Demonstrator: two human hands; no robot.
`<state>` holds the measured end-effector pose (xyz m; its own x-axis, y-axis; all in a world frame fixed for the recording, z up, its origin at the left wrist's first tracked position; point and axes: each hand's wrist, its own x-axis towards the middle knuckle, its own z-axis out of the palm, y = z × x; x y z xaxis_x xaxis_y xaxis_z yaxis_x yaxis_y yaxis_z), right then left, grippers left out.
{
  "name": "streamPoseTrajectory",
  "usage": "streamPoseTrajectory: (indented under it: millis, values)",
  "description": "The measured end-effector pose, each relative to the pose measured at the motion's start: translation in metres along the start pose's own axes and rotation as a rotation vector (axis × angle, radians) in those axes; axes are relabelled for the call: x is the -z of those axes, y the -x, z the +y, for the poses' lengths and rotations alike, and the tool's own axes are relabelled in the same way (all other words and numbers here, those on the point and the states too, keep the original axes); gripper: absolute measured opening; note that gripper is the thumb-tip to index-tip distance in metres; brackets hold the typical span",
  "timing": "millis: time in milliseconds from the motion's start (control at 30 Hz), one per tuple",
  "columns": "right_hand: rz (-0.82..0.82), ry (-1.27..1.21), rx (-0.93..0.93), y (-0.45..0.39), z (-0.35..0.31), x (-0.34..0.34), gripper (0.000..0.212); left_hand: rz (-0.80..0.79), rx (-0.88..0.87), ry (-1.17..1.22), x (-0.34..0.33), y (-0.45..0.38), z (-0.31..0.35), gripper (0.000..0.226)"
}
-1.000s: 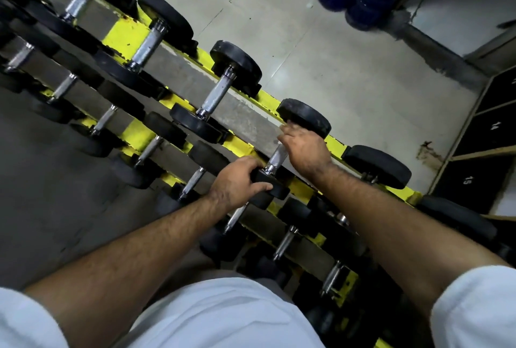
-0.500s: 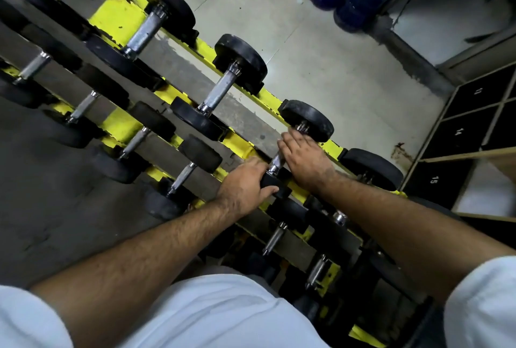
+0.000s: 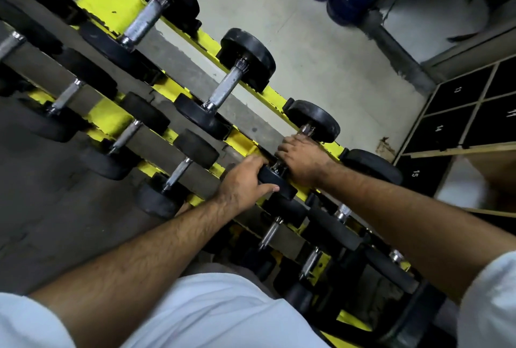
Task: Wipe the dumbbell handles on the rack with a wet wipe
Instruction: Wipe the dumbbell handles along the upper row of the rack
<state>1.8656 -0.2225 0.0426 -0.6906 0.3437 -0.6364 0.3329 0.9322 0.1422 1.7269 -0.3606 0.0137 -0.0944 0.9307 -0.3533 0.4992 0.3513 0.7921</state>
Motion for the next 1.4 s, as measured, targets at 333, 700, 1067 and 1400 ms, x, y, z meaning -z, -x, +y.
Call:
streamPoseTrajectory:
  millis: [333, 700, 1067, 1400]
  values:
    - [0.152, -0.139, 0.094, 0.002, 0.007, -0.008, 0.028, -0.003, 0.029, 0.004, -0.004, 0.003, 0.005, 0.060]
    - [0.118, -0.133, 0.105, -0.003, 0.013, -0.011, 0.029, 0.003, 0.031, 0.011, -0.001, 0.008, 0.014, 0.060]
    - [0.161, -0.173, -0.108, -0.005, 0.020, -0.005, 0.024, -0.002, 0.035, -0.025, -0.004, 0.007, 0.013, 0.061]
    - [0.131, -0.175, -0.343, -0.003, -0.001, -0.006, 0.040, -0.009, 0.023, -0.030, -0.002, 0.005, 0.011, 0.058]
